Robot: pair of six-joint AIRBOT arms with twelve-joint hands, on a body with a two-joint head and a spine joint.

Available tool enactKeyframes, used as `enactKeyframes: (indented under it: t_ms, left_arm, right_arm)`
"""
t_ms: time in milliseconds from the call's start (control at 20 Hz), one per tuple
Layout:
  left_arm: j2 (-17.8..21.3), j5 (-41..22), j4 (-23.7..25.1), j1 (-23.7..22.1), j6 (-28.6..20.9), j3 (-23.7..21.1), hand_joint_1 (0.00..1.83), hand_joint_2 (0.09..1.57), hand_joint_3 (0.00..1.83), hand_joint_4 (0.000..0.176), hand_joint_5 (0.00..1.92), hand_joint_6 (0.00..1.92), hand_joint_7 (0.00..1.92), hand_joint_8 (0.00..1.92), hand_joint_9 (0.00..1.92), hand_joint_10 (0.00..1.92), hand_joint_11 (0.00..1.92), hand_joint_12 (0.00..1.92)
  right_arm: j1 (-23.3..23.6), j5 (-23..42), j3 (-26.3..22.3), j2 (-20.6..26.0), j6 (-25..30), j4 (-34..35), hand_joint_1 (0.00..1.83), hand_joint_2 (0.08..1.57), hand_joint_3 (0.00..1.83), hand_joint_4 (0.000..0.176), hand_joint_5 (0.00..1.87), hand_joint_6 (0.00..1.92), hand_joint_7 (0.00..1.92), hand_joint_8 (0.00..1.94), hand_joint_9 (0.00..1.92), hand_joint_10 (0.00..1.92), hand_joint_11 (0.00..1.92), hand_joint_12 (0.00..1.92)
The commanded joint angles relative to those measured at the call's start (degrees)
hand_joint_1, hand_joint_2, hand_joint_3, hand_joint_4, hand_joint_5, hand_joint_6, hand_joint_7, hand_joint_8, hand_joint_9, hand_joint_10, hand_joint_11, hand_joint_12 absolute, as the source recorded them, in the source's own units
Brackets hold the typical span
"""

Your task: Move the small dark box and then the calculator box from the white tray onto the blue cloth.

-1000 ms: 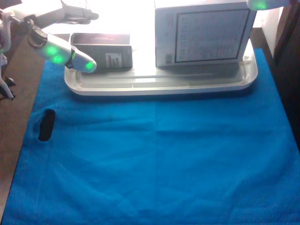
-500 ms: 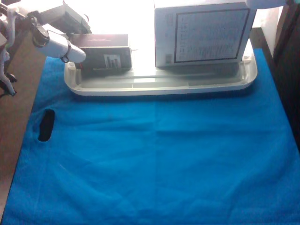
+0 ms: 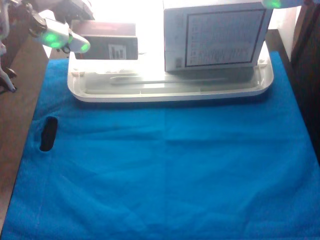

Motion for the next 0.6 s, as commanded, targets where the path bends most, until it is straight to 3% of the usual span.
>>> enactKeyframes:
  t_ms: [0,50,100,150,200,250,300,350,400,450,550]
  left_arm:
    - [1.4,-7.7,-1.7,-0.9,-0.8,-1.0,1.24,1.13,0.00,0.000,1.13,0.63,0.81,1.34,0.62,0.91,0.29,1.64]
    - [2.3,-8.8,-1.7,-0.9,-0.9,-2.0,1.24,1.13,0.00,0.000,1.13,0.63,0.81,1.34,0.62,0.91,0.29,1.64]
    - [3.9,-10.6,-1.6,-0.9,-1.1,-3.7,1.15,1.08,0.00,0.000,1.09,0.78,0.67,1.08,0.53,1.23,0.46,1.82]
    - [5.4,-12.5,-1.6,-0.8,-1.2,-5.5,1.12,1.10,0.00,0.000,1.02,0.90,0.63,0.82,0.41,1.15,0.35,1.76]
    - [6.7,-14.4,-1.6,-0.8,-1.3,-7.1,1.14,1.11,0.00,0.000,0.98,0.96,0.69,0.23,0.34,0.43,0.01,1.13]
    - [8.0,-16.5,-1.6,-0.8,-2.0,-8.6,1.14,1.11,0.00,0.000,0.98,0.96,0.69,0.23,0.34,0.43,0.01,1.13]
    - [9.3,-18.7,-1.6,-0.2,-2.9,-9.9,1.11,1.12,0.00,0.000,0.97,0.99,0.66,0.11,0.30,0.27,0.00,0.83]
    - [10.5,-20.9,-1.8,0.2,-3.4,-11.3,1.13,1.13,0.00,0.000,0.94,1.04,0.73,0.07,0.43,0.23,0.00,1.07]
    - [12.6,-23.4,-2.2,1.3,-3.4,-13.4,1.07,1.14,0.00,0.000,0.92,1.07,0.69,0.01,0.42,0.10,0.00,0.95]
    - [13.9,-25.3,-2.5,2.3,-3.4,-15.0,1.07,1.14,0.00,0.000,0.92,1.07,0.69,0.01,0.42,0.10,0.00,0.95]
    - [15.7,-27.7,-2.5,4.3,-3.3,-17.3,1.07,1.14,0.00,0.001,0.92,1.06,0.74,0.02,0.48,0.09,0.00,1.23]
  right_arm:
    - [0.6,4.8,0.0,-0.2,0.0,1.8,0.23,0.96,0.00,0.051,0.11,0.00,0.31,0.00,0.22,0.00,0.00,0.73]
    - [0.5,4.8,0.1,-0.3,0.0,1.8,0.23,0.96,0.00,0.051,0.11,0.00,0.31,0.00,0.22,0.00,0.00,0.73]
    - [0.4,4.8,0.1,-0.4,0.0,1.8,0.23,0.96,0.00,0.060,0.11,0.00,0.30,0.00,0.21,0.00,0.00,0.71]
    - [0.3,4.8,0.2,-0.4,0.0,1.8,0.22,0.96,0.00,0.060,0.10,0.00,0.29,0.00,0.20,0.00,0.00,0.68]
    - [0.2,4.8,0.2,-0.5,0.0,1.8,0.23,0.96,0.00,0.060,0.11,0.00,0.29,0.00,0.22,0.01,0.00,0.83]
    - [0.1,4.8,0.3,-0.5,0.0,1.8,0.23,0.96,0.00,0.060,0.11,0.00,0.29,0.00,0.22,0.01,0.00,0.83]
    - [0.0,4.8,0.3,-0.5,0.0,1.9,0.22,0.96,0.00,0.055,0.11,0.00,0.29,0.00,0.23,0.01,0.00,0.88]
    - [0.0,4.8,0.3,-0.5,0.0,2.0,0.20,0.95,0.00,0.057,0.10,0.00,0.29,0.00,0.23,0.01,0.00,0.85]
    - [-0.1,4.8,0.3,-0.5,0.0,2.0,0.17,0.93,0.00,0.070,0.11,0.00,0.31,0.00,0.24,0.00,0.00,0.78]
    - [-0.2,4.8,0.4,-0.5,0.0,2.2,0.17,0.93,0.00,0.070,0.11,0.00,0.31,0.00,0.24,0.00,0.00,0.78]
    - [-0.4,4.8,0.5,-0.5,0.0,2.6,0.19,0.90,0.00,0.091,0.13,0.00,0.32,0.00,0.24,0.00,0.00,0.70]
